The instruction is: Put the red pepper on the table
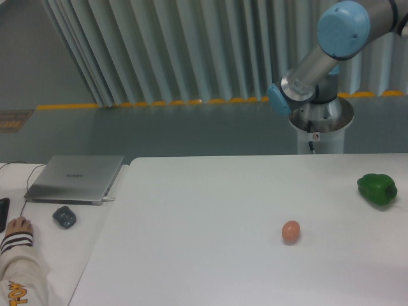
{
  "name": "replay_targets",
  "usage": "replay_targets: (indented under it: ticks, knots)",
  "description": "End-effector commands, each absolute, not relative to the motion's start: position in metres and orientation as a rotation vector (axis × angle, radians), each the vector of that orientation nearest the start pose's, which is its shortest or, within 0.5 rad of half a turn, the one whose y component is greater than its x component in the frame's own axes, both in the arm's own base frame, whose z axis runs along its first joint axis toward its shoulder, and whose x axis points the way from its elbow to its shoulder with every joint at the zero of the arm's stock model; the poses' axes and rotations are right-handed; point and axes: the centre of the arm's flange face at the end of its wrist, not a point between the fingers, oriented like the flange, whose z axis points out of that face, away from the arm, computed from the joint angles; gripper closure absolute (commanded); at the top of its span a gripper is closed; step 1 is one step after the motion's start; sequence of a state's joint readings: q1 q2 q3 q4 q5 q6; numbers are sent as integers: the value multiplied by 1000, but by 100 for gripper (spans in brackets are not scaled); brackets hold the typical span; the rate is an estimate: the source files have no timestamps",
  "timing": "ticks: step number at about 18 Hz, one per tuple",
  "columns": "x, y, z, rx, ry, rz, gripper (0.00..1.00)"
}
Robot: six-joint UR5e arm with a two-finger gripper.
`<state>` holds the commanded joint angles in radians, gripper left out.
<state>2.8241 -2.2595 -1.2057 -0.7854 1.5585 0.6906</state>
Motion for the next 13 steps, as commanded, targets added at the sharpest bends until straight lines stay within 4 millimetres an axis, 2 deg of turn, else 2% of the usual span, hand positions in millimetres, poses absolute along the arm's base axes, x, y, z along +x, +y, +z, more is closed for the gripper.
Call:
replay_targets:
  ticks: [9, 13]
  knots:
    - [-698, 381, 293, -2641, -1050, 595, 0]
    - [-698, 383, 289, -2593, -1128, 577, 0]
